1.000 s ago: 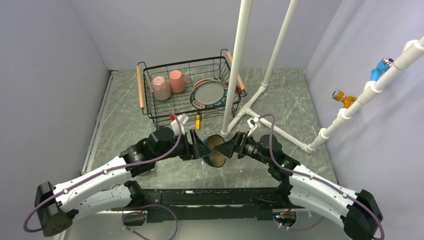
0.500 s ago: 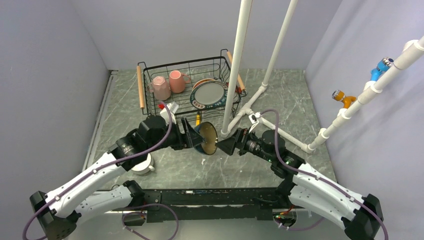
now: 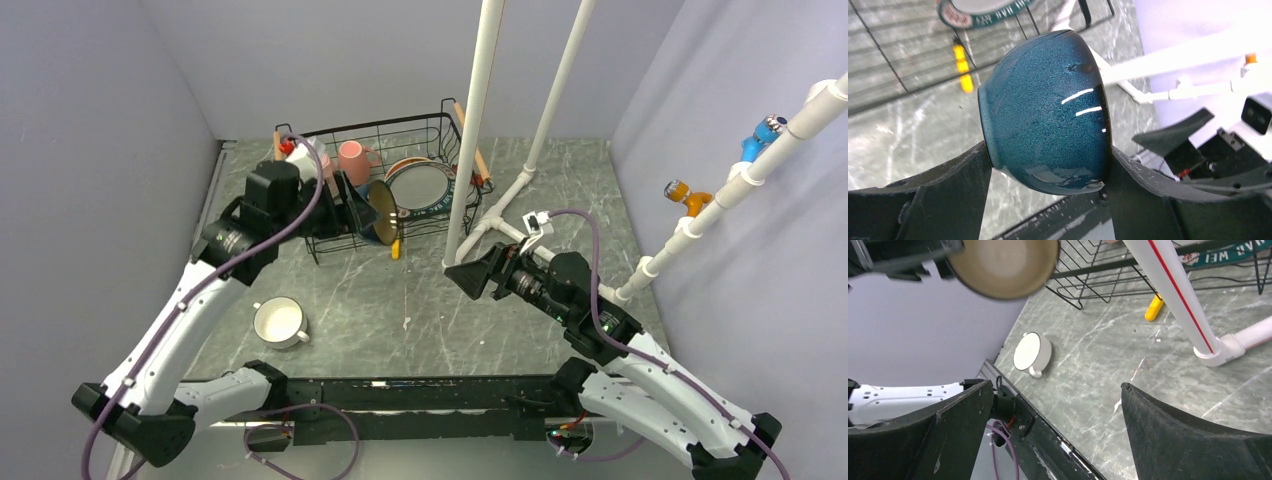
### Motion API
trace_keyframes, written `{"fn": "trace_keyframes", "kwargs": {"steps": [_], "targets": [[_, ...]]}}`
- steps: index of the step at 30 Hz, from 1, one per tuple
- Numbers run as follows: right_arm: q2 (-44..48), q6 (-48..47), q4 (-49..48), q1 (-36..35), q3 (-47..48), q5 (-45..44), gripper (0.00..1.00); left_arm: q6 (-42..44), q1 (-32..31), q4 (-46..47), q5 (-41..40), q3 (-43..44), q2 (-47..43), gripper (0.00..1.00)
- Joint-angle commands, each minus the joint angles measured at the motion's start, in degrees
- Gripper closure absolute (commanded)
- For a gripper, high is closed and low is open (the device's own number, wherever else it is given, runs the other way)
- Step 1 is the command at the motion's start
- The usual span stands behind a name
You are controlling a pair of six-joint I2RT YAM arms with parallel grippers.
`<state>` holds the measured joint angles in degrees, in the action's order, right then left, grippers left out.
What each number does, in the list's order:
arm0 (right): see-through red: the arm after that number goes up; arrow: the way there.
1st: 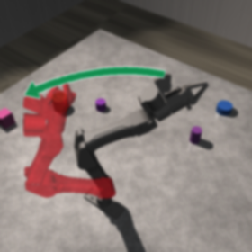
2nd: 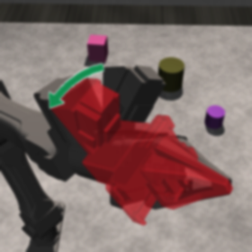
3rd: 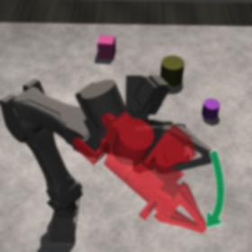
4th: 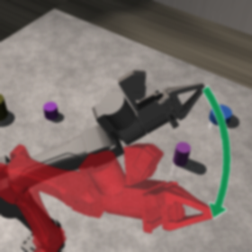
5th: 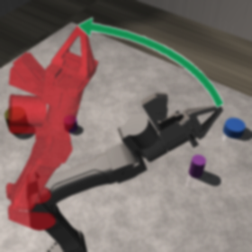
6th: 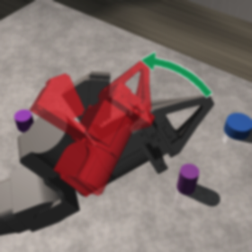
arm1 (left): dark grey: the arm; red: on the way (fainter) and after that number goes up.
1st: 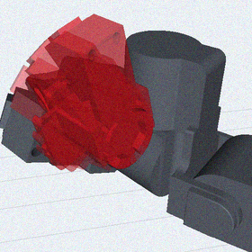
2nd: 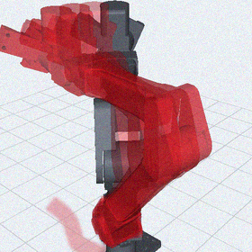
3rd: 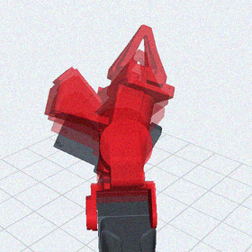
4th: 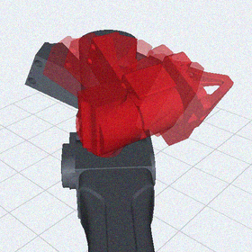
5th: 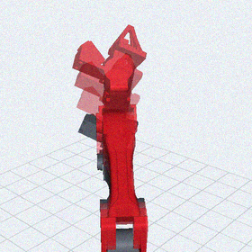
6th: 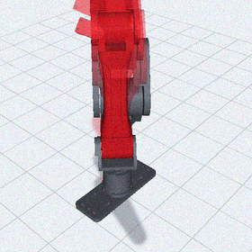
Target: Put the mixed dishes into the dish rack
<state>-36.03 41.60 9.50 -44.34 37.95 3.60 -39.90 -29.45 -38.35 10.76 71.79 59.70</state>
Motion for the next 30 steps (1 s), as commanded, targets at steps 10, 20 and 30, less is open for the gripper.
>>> {"fn": "trace_keyframes", "kwargs": {"steps": [10, 20, 30], "targets": [[1.4, -2.6, 5.0, 0.0, 1.3, -3.5, 0.01, 14.7, 11.7, -2.2, -3.8, 19.6, 15.6, 1.0], [2.0, -4.0, 7.3, 0.2, 1.9, -7.1, 0.01, 21.6, 12.7, -4.5, -10.6, 25.0, 27.8, 1.0], [2.0, -4.9, 8.8, 0.5, 2.1, -8.1, 0.01, 23.5, 12.6, -7.3, -15.3, 31.6, 38.1, 1.0]]}}
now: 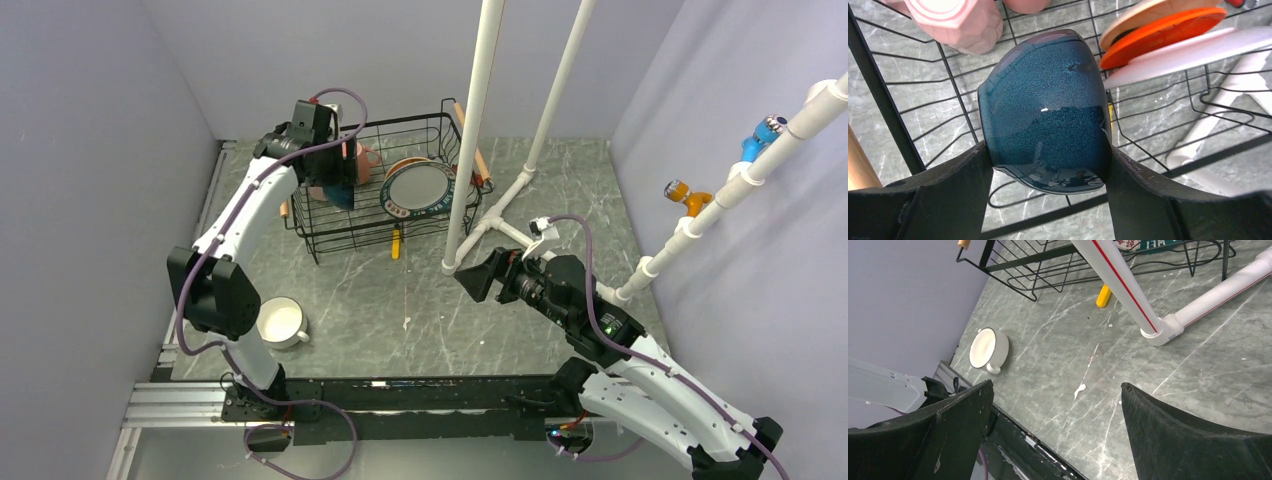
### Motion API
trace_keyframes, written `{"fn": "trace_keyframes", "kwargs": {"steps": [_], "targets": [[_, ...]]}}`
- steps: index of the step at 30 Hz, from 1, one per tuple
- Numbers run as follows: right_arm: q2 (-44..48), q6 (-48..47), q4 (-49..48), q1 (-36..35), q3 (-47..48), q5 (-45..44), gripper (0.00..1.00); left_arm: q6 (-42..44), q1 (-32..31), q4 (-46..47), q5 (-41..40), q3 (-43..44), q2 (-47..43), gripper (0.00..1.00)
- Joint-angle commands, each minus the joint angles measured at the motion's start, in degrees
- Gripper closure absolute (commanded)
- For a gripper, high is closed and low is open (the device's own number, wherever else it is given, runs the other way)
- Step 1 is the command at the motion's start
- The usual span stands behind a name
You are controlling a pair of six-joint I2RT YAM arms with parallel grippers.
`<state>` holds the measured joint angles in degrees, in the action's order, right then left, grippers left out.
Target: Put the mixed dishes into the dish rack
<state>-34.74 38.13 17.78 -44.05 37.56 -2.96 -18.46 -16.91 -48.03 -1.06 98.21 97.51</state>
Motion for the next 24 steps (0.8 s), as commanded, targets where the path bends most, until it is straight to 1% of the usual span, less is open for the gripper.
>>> {"fn": "trace_keyframes", "kwargs": {"steps": [1, 7, 12, 17, 24], "targets": [[0.9, -1.5, 0.5, 0.2, 2.4, -1.7, 0.01, 2.3, 0.0, 2.1, -4.0, 5.0, 0.8, 1.0], [0.2, -1.5, -0.2, 0.4, 2.0, -1.2, 0.01, 3.4, 0.0, 3.1, -6.4, 2.9, 2.8, 1.0], [-0.3, -1.6, -0.5, 0.6, 2.0, -0.9, 0.01, 2.4, -0.3, 2.1, -6.6, 5.4, 6.0, 1.0], [0.0, -1.2, -0.5, 0.7, 1.6, -1.0, 0.01, -0.8, -1.6, -2.4, -11.9, 10.2, 10.7, 1.0], [0.4, -1.2, -0.1, 0.7, 1.5, -0.9, 0.01, -3.9, -3.2, -7.4, -18.8, 13.6, 14.4, 1.0]]}}
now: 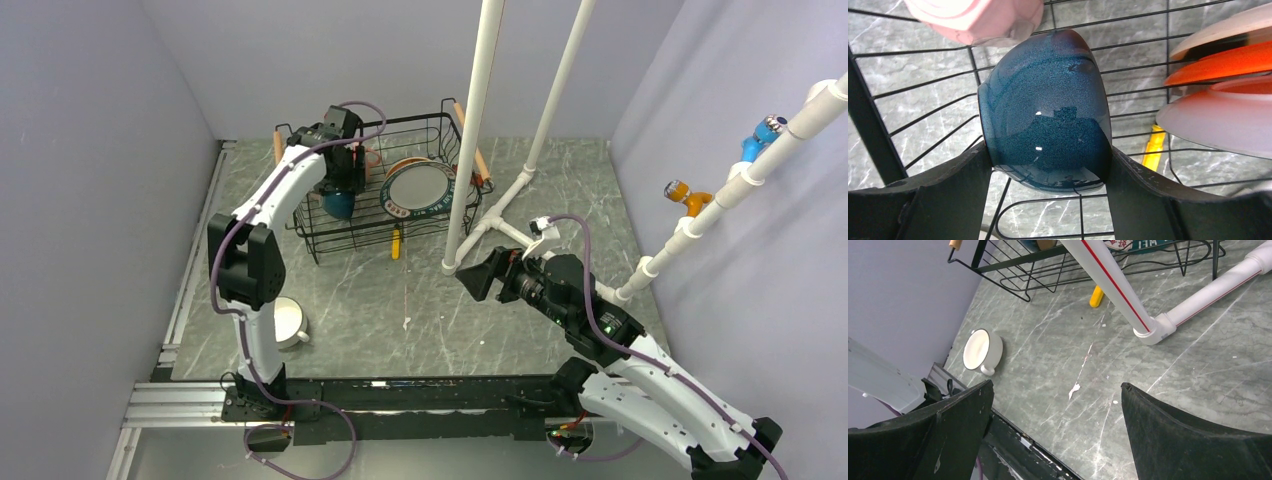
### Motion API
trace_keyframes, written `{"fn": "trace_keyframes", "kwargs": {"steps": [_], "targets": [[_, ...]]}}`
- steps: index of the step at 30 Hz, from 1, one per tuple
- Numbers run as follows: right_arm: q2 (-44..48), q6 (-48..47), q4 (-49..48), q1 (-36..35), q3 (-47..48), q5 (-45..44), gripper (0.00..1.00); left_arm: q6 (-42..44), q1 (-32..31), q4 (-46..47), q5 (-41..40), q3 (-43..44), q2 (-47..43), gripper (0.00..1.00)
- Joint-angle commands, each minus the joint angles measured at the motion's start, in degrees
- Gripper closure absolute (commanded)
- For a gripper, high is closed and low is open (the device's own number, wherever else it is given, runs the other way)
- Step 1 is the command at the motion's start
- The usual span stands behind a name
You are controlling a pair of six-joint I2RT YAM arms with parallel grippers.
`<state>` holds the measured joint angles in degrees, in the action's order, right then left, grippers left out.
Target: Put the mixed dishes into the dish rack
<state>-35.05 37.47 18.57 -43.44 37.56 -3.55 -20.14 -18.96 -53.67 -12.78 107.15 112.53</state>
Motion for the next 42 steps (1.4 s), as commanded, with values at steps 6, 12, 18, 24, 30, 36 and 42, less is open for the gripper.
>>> {"fn": "trace_keyframes", "kwargs": {"steps": [6, 12, 18, 24, 30, 36, 42], "targets": [[0.2, -0.7, -1.3, 0.3, 1.3, 0.2, 0.01, -2.9, -2.8, -6.2, -15.4, 6.2, 1.3, 1.0], [-0.2, -0.4, -2.1, 0.4, 0.8, 1.1, 0.01, -3.0, -3.8, -8.6, -20.5, 7.5, 3.6, 1.0], [0.1, -0.3, -2.0, 0.5, 0.5, 0.9, 0.01, -1.8, -6.0, -11.3, -26.0, 10.9, 7.4, 1.0], [0.3, 0.0, -2.0, 0.7, -0.1, 1.1, 0.01, -1.8, -6.0, -11.0, -24.5, 10.3, 9.5, 1.0], [0.9, 0.0, -1.7, 0.8, -0.3, 0.8, 0.01, -1.8, -6.1, -10.4, -22.5, 9.4, 10.0, 0.82], [0.8, 0.2, -2.2, 0.9, -0.7, 1.3, 0.01, -0.6, -5.9, -9.2, -19.7, 8.3, 9.8, 0.5], [1.0, 0.2, -2.0, 0.9, -0.9, 1.4, 0.01, -0.6, -6.0, -7.9, -19.3, 6.1, 8.1, 0.15]]}}
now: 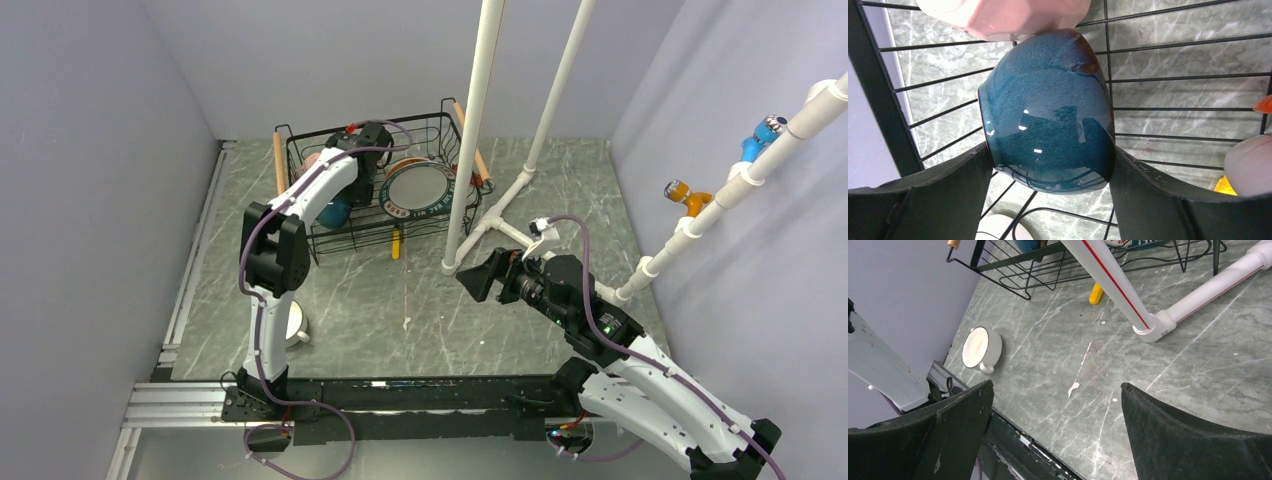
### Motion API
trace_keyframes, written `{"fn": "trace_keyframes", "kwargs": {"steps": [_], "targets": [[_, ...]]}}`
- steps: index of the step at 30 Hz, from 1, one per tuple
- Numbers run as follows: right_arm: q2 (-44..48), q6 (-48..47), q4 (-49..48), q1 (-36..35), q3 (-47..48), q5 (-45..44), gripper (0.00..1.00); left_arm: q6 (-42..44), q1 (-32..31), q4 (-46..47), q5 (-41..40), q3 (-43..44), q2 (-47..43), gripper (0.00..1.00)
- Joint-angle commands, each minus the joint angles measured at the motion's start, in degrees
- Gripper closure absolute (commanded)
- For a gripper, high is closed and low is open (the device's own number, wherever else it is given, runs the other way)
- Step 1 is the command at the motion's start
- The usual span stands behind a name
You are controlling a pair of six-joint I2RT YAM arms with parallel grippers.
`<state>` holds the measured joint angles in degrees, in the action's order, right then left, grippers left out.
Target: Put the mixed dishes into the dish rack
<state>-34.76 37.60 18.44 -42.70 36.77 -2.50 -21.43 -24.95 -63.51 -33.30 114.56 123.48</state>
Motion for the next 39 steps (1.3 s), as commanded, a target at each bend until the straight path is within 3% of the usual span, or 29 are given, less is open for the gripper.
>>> {"fn": "trace_keyframes", "kwargs": {"steps": [1, 2, 5, 31, 39], "targets": [[0.8, 0.1, -2.0, 0.3, -0.2, 0.3, 0.01, 0.7, 0.0, 2.2, 1.5, -1.7, -3.2, 0.08], [0.8, 0.1, -1.9, 0.3, -0.2, 0.3, 0.01, 0.8, 0.0, 2.5, 1.9, -1.8, -3.5, 0.02], [0.8, 0.2, -2.0, 0.3, -0.3, 0.4, 0.01, 1.2, 0.0, 3.7, 3.5, -2.5, -4.2, 0.0], [-0.2, 0.0, -1.4, 0.4, 0.0, 1.5, 0.01, 2.5, 0.3, 7.8, 9.7, -6.8, -10.4, 0.01], [-1.4, -2.2, 0.1, 0.4, 2.4, 0.2, 0.01, -0.1, 3.7, 13.9, 17.8, -15.6, -19.6, 0.04]]}}
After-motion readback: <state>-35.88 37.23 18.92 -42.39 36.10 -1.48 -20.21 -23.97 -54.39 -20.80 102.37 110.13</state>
